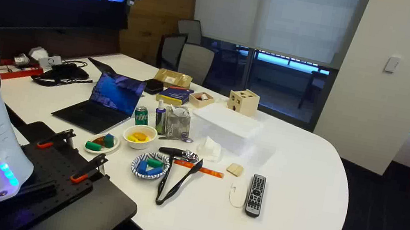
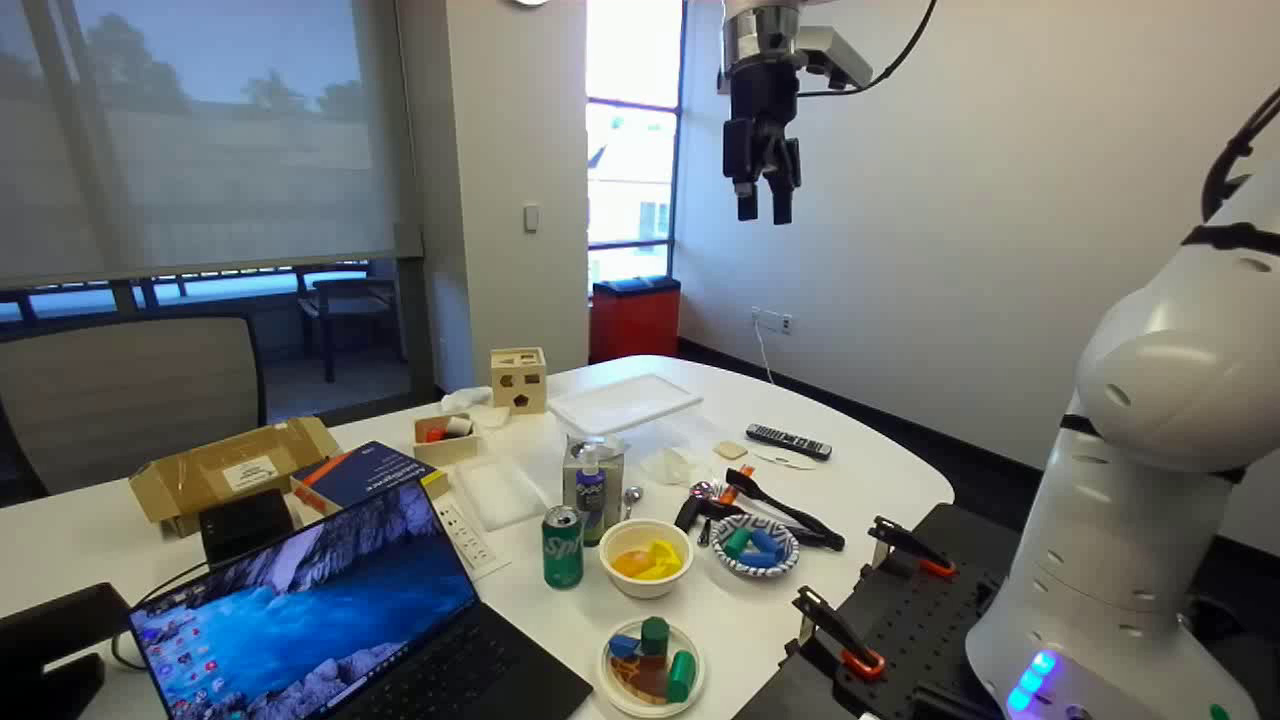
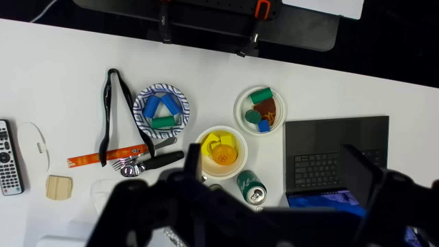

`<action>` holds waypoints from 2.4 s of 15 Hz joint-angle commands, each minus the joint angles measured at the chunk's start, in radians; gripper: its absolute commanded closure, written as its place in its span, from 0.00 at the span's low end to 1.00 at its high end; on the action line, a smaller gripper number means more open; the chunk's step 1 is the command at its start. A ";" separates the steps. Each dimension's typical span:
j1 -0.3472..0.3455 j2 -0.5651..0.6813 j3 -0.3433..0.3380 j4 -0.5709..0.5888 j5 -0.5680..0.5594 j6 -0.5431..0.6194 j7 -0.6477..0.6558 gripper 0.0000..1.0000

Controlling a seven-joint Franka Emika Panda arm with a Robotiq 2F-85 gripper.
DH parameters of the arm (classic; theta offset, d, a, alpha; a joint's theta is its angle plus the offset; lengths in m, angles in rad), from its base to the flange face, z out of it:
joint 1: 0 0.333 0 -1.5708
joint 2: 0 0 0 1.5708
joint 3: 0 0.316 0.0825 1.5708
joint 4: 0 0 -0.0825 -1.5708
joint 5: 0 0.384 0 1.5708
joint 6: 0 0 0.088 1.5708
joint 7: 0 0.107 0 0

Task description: Remove lid from the bottle and put it on the table

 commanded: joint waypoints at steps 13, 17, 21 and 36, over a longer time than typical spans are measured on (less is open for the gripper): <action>0.013 0.573 0.104 0.032 0.013 0.576 0.167 0.00; 0.024 0.702 0.113 0.061 -0.004 0.707 0.181 0.00; 0.033 0.798 0.110 0.109 -0.021 0.817 0.181 0.00; 0.024 1.120 0.095 0.419 -0.043 0.810 0.157 0.00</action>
